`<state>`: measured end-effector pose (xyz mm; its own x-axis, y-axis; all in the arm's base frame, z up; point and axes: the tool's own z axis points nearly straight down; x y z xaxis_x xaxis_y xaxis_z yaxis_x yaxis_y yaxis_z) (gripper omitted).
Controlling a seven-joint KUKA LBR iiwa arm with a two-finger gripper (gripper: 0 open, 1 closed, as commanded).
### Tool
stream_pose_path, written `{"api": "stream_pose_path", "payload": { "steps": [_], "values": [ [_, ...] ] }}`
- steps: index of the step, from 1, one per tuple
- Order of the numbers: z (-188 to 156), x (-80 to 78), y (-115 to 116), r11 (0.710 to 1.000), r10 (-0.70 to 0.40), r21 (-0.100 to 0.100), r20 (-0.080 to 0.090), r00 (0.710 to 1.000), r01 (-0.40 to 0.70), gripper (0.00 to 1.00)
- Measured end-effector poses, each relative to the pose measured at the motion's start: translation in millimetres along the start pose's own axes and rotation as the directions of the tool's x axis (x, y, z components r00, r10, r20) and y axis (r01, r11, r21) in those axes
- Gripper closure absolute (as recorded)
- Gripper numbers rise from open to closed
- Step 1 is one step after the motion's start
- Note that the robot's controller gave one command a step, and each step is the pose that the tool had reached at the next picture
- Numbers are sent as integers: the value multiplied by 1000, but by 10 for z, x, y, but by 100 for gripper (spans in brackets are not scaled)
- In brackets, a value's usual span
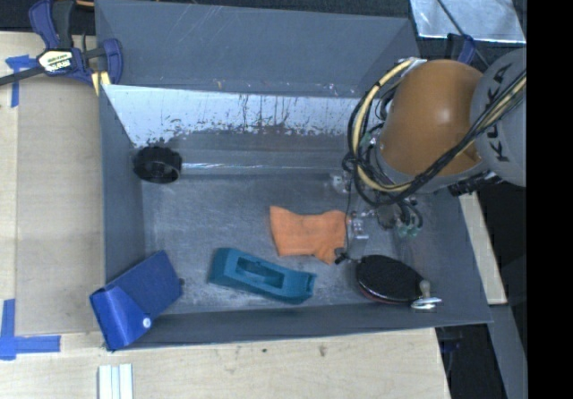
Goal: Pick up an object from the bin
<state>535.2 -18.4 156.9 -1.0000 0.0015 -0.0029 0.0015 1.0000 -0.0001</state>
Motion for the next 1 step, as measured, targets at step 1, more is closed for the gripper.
{"api": "stream_pose_path", "payload": {
  "steps": [1],
  "values": [
    [443,-214,157,999,-50,1,8,999,50,0]
  ]
}}
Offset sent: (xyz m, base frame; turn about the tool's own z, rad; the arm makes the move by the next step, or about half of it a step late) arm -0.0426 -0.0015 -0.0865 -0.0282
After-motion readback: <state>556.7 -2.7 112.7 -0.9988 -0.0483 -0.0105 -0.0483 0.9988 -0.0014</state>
